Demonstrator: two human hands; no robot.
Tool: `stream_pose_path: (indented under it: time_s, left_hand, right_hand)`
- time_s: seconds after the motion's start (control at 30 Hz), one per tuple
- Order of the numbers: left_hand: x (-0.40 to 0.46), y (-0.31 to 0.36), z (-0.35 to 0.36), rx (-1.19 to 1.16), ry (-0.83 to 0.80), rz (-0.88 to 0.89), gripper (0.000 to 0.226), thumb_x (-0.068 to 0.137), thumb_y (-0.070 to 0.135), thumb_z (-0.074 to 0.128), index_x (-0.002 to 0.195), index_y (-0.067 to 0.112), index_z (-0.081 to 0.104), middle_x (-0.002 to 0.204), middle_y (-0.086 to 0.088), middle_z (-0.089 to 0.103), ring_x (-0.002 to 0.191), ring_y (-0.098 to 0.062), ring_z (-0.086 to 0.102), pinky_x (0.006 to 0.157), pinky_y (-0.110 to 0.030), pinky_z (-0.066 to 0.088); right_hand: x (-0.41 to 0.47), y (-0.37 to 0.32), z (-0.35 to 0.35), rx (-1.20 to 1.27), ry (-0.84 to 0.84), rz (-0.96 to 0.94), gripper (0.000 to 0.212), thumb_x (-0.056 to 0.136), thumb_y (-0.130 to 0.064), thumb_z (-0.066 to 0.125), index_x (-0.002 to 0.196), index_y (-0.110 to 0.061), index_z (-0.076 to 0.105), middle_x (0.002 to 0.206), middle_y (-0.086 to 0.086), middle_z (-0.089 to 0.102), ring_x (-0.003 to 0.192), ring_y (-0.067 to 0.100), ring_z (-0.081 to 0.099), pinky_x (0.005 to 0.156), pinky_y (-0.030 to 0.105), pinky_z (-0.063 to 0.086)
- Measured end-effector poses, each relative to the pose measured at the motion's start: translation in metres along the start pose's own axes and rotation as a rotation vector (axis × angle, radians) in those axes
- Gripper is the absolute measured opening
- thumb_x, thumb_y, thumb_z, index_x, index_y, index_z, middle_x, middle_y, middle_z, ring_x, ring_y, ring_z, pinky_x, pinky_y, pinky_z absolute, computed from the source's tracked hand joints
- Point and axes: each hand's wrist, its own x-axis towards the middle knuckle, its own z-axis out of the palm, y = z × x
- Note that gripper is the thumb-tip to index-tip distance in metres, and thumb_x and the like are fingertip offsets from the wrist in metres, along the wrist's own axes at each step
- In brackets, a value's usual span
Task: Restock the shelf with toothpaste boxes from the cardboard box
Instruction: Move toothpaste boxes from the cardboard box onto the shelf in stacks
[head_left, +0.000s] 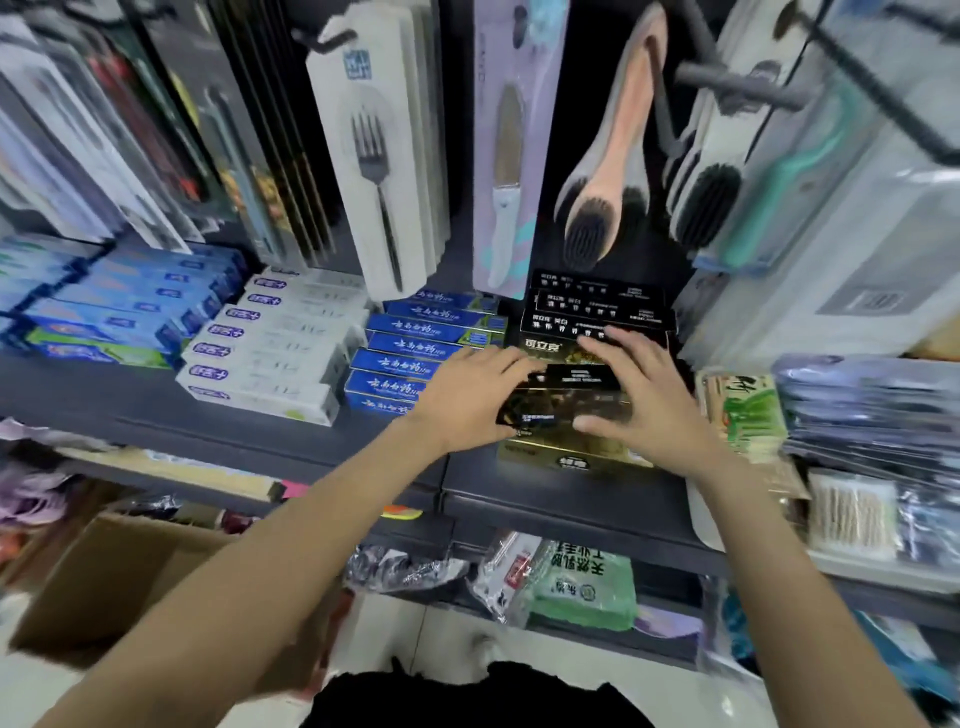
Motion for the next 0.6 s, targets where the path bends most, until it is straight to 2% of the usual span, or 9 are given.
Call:
stream_pose_path:
  time_s: [0.07,0.13,0.2,0.3,0.37,0.4,0.5,0.57,0.6]
  left_hand:
    - [0.018,0.007,0.009,0.016,0.076,0.081,0.079,0.059,0.043,0.082,0.128,0.021,0.052,0.124,0.002,0.06,0.108,-0.02,0.059,0.091,-0.033,0.034]
    - [0.026,0.013,0.019,0.062,0.15,0.071,0.081,0.059,0.042,0.083,0.13,0.02,0.051,0.13,0.001,0.058,0.116,-0.02,0.054,0.103,-0.037,0.025]
    - [0.024,0.018,0.028,0.047,0.243,-0.028,0.075,0.064,0.038,0.08,0.129,0.02,0.049,0.135,-0.002,0.054,0.125,-0.02,0.043,0.11,-0.043,0.018]
    - [0.012,0.02,0.04,-0.036,0.284,-0.172,0.061,0.074,0.037,0.073,0.127,0.021,0.047,0.134,-0.003,0.053,0.126,-0.02,0.044,0.11,-0.047,0.023]
    - [0.001,0.018,0.045,-0.092,0.173,-0.207,0.054,0.082,0.041,0.066,0.128,0.02,0.049,0.136,-0.001,0.05,0.127,-0.021,0.045,0.111,-0.05,0.023]
    - [-0.004,0.017,0.046,-0.13,0.072,-0.23,0.052,0.086,0.044,0.059,0.132,0.021,0.048,0.143,0.001,0.042,0.132,-0.02,0.04,0.113,-0.052,0.018]
    - [-0.013,0.012,0.05,-0.193,-0.205,-0.269,0.052,0.095,0.05,0.041,0.142,0.027,0.038,0.157,0.012,0.012,0.145,-0.014,0.008,0.113,-0.059,-0.002]
    - [-0.017,0.008,0.051,-0.238,-0.307,-0.272,0.052,0.096,0.052,0.036,0.144,0.03,0.035,0.158,0.013,0.009,0.146,-0.013,-0.001,0.111,-0.06,-0.007]
    - [-0.021,0.006,0.052,-0.281,-0.308,-0.285,0.05,0.097,0.051,0.037,0.143,0.031,0.037,0.157,0.012,0.013,0.146,-0.013,0.001,0.112,-0.059,-0.006]
  right_hand:
    - [0.001,0.004,0.005,-0.221,-0.028,-0.016,0.08,0.078,-0.043,0.071,0.146,-0.031,0.03,0.14,0.005,0.042,0.13,0.027,0.033,0.103,0.042,0.031]
    - [0.006,0.011,0.004,-0.297,0.075,0.041,0.068,0.079,-0.034,0.072,0.139,-0.022,0.043,0.126,0.008,0.052,0.118,0.03,0.043,0.093,0.042,0.038]
    - [0.01,0.019,0.004,-0.343,0.153,0.095,0.059,0.079,-0.028,0.074,0.131,-0.015,0.05,0.12,0.01,0.055,0.113,0.032,0.046,0.09,0.044,0.041]
    - [0.014,0.032,0.008,-0.385,0.204,0.175,0.056,0.078,-0.019,0.075,0.128,-0.013,0.051,0.12,0.014,0.053,0.116,0.035,0.045,0.092,0.048,0.042]
    - [0.016,0.036,0.011,-0.394,0.18,0.234,0.056,0.078,-0.018,0.075,0.128,-0.014,0.051,0.125,0.016,0.049,0.121,0.036,0.041,0.097,0.048,0.04]
    - [0.017,0.037,0.014,-0.42,0.16,0.261,0.056,0.077,-0.02,0.075,0.127,-0.014,0.052,0.13,0.018,0.046,0.124,0.037,0.038,0.099,0.049,0.038]
    - [0.018,0.032,0.024,-0.491,0.127,0.338,0.055,0.075,-0.021,0.076,0.123,-0.01,0.053,0.141,0.025,0.035,0.132,0.043,0.028,0.103,0.056,0.033]
    - [0.019,0.022,0.031,-0.477,0.155,0.331,0.054,0.075,-0.014,0.073,0.124,-0.009,0.053,0.143,0.026,0.034,0.133,0.045,0.027,0.103,0.059,0.031]
    - [0.019,0.013,0.034,-0.467,0.177,0.286,0.051,0.075,-0.012,0.071,0.123,-0.009,0.054,0.141,0.026,0.037,0.131,0.045,0.031,0.101,0.059,0.032]
